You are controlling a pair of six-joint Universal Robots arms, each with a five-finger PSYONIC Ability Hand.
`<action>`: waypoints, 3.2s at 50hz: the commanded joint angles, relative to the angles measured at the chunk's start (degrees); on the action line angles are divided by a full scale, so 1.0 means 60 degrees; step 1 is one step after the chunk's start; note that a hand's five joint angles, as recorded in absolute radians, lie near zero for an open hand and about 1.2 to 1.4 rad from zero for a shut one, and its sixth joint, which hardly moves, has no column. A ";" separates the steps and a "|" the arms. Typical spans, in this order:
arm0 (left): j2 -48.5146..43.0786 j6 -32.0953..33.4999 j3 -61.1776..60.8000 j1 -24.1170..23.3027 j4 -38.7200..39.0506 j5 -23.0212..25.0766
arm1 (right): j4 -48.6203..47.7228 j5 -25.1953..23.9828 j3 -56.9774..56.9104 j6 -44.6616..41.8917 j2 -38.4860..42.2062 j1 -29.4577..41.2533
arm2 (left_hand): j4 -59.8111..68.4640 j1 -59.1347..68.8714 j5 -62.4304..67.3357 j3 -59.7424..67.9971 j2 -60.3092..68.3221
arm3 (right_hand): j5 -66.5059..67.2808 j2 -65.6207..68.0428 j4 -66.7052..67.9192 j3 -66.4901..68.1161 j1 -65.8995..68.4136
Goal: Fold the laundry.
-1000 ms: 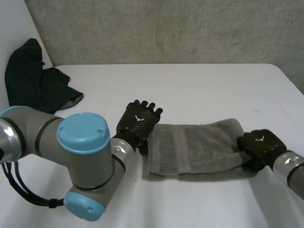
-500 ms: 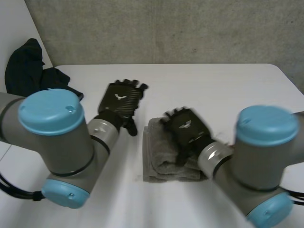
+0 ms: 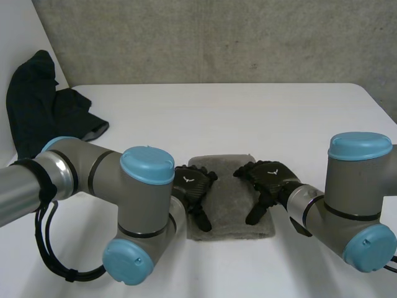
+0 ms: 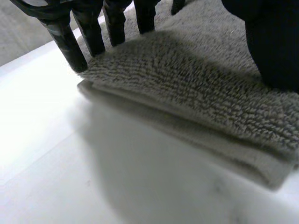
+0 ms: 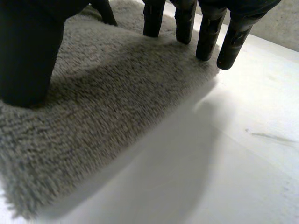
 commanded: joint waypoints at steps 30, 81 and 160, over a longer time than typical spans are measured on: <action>0.4164 -0.0999 -0.0247 0.1023 -0.1052 0.4058 | -0.0806 -0.0980 0.3235 0.2267 -0.1837 -0.1521 | 0.0114 0.0215 -0.0113 0.0042 0.0104 | -0.0670 -0.0429 -0.0573 -0.0393 -0.0060; 0.3871 -0.1028 -0.0408 0.1067 -0.0993 0.4043 | -0.0985 -0.0102 -0.3588 0.2153 0.2073 -0.0523 | 0.0142 0.0243 -0.0085 0.0070 0.0132 | 1.0997 1.1237 1.1093 1.1274 1.1607; 0.4193 -0.0823 -0.0248 0.3363 0.0336 0.3794 | 0.2754 0.1642 -0.7153 -0.3870 0.0524 -0.5464 | -0.0139 -0.0037 -0.0366 -0.0210 -0.0149 | -0.0670 -0.0429 -0.0573 -0.0393 -0.0060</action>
